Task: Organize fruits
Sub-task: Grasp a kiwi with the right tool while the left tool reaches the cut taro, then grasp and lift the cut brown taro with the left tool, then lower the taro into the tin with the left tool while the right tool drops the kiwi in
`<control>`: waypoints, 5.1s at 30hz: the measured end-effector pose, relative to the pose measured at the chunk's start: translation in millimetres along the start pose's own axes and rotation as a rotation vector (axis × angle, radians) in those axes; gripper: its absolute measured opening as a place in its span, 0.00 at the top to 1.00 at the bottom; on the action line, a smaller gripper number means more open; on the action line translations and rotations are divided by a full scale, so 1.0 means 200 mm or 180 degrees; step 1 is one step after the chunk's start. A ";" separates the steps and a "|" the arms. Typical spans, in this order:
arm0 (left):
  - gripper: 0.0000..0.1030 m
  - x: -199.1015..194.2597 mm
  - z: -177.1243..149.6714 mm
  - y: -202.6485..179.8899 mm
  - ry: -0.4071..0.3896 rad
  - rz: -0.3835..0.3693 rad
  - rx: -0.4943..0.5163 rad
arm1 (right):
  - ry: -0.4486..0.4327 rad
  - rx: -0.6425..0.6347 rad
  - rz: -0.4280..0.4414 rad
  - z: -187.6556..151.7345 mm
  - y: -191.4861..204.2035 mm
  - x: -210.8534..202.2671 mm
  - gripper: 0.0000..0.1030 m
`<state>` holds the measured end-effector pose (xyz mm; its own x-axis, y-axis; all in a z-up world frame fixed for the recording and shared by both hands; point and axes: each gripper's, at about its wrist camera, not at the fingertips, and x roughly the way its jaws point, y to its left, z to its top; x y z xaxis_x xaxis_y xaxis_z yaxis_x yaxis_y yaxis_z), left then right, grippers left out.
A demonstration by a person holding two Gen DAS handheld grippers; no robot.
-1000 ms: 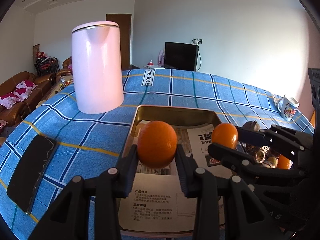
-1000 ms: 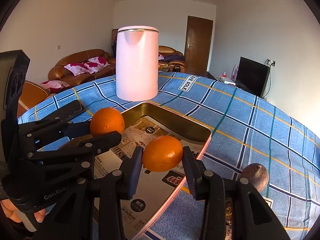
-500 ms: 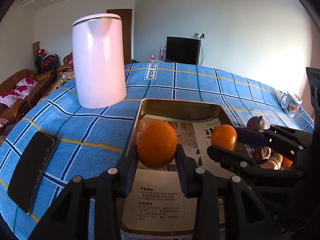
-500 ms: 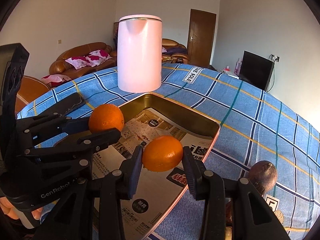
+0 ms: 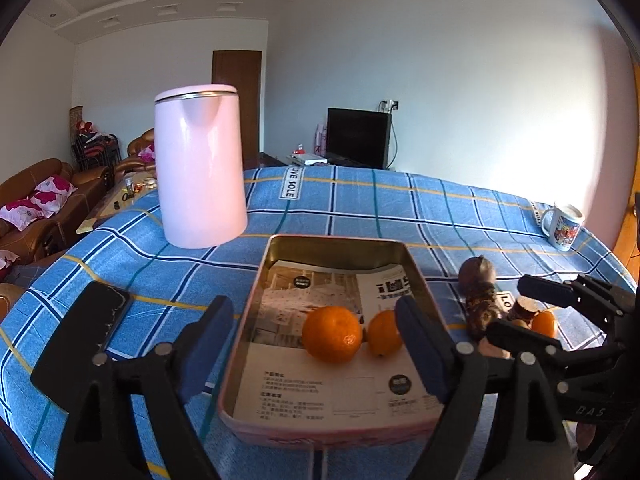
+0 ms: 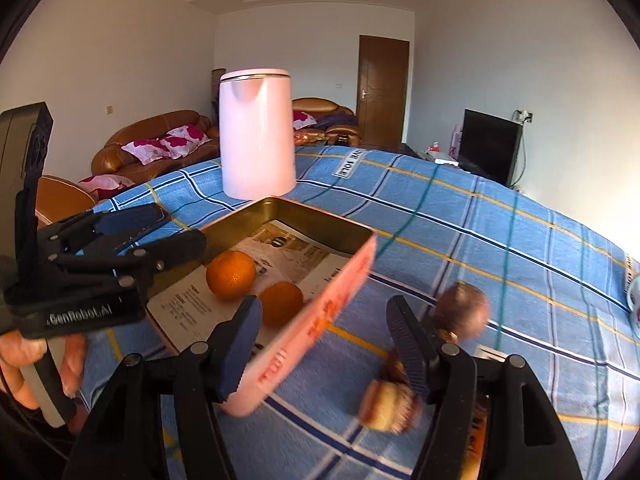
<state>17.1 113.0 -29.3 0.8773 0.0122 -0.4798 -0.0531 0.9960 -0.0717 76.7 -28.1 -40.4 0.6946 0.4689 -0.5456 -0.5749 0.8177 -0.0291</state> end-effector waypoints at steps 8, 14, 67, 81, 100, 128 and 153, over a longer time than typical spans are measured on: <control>0.17 -0.01 -0.07 -0.31 0.0105 -0.0373 0.0265 | 0.0100 0.0423 -0.0574 -0.27 -0.32 -0.27 0.34; 0.17 0.02 -0.11 -0.46 0.0210 -0.0460 0.0442 | 0.0263 0.0470 -0.0496 -0.32 -0.35 -0.23 0.36; 0.39 0.29 -0.12 -0.81 0.0806 -0.0404 0.0728 | 0.0054 0.0706 -0.0262 -0.37 -0.46 -0.26 0.72; 0.50 0.23 -0.14 -0.75 0.0668 -0.0371 0.0840 | -0.0023 0.0731 -0.0302 -0.38 -0.46 -0.29 0.72; 0.38 0.28 -0.09 -0.73 0.0778 -0.0481 0.0783 | -0.0092 0.0716 -0.0327 -0.39 -0.45 -0.31 0.72; 0.66 0.24 -0.09 -0.60 0.0611 -0.0653 0.0419 | -0.0257 0.0567 -0.0397 -0.39 -0.41 -0.35 0.72; 0.66 0.03 0.03 -0.13 -0.0040 0.0000 0.0087 | -0.0441 0.0086 0.0173 0.08 -0.01 -0.16 0.72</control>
<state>25.8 87.4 -24.6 0.8833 0.0131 -0.4687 -0.0401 0.9981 -0.0477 63.2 -38.9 -8.9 0.7169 0.5527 -0.4250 -0.6026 0.7978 0.0210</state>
